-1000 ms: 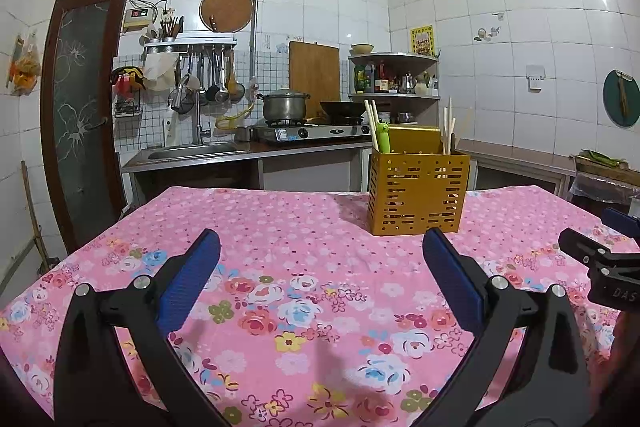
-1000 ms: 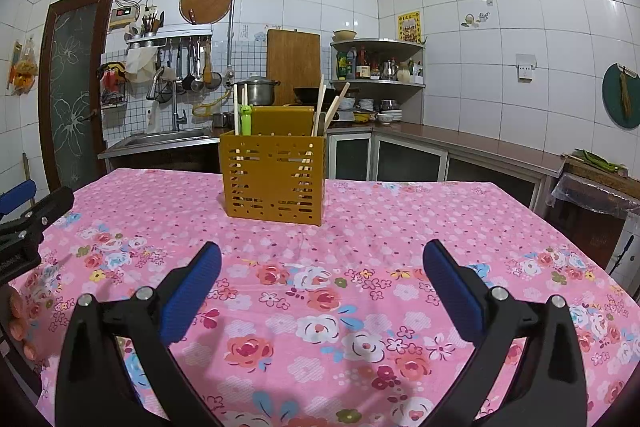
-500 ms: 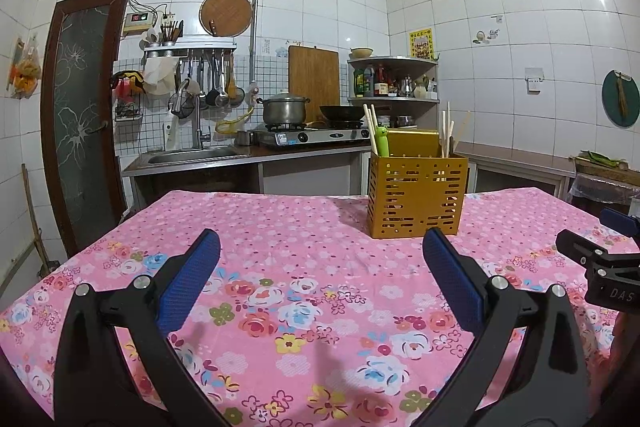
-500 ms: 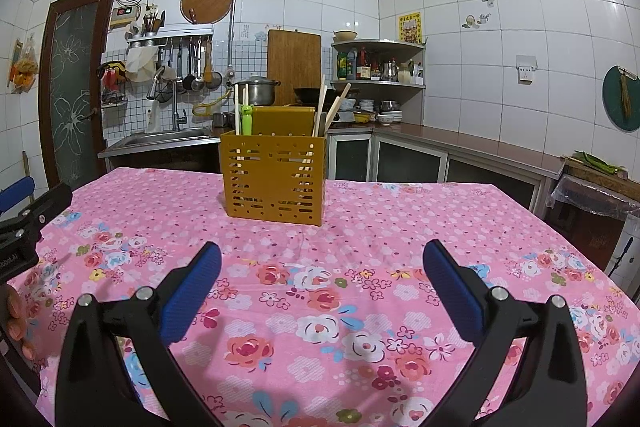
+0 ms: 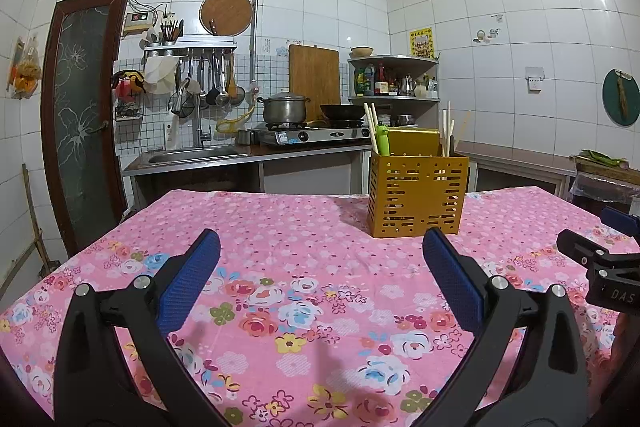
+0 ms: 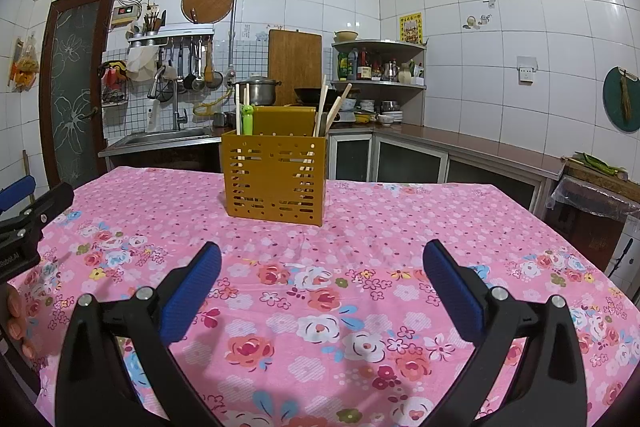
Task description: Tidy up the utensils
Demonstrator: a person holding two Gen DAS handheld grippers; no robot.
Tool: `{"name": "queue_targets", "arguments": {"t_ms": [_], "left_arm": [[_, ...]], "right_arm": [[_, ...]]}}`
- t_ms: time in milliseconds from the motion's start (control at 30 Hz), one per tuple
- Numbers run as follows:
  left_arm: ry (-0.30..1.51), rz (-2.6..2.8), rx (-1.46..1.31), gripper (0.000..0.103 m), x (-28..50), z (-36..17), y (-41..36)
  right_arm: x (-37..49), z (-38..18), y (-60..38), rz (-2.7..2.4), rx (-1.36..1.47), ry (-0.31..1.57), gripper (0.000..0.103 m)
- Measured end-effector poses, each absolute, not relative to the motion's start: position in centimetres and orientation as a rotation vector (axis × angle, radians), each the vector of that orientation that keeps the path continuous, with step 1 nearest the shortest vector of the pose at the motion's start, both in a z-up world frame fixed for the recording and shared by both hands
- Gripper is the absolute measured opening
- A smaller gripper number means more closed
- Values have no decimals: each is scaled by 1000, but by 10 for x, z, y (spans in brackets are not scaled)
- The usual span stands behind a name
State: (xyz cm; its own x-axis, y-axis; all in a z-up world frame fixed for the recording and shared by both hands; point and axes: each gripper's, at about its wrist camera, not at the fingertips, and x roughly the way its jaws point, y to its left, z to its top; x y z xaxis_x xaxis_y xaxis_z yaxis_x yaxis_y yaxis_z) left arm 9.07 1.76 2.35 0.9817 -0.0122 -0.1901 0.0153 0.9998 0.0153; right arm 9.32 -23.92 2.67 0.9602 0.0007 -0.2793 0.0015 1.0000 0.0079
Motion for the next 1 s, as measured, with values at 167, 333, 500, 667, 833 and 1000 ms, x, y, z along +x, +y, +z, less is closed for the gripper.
{"name": "queue_targets", "arguments": {"t_ms": [167,333,500,667,833,1000], "left_arm": [[190,-14,19,98,91,24,18],[191,-13,18,98,91,24,17],[191,-13,18,98,91,24,18],[191,-13,18,98,91,24,18],[192,-13,17,98,91,24,18],[190,-14,18,98,91,24,18]], "right_arm": [[93,27,-240,0,8,284,98],[93,25,-240,-2,6,285,98],[94,25,-240,-1,7,286,98],[93,25,-241,0,6,285,98],[93,25,-241,0,7,285,98],[94,25,-241,0,5,285,98]]}}
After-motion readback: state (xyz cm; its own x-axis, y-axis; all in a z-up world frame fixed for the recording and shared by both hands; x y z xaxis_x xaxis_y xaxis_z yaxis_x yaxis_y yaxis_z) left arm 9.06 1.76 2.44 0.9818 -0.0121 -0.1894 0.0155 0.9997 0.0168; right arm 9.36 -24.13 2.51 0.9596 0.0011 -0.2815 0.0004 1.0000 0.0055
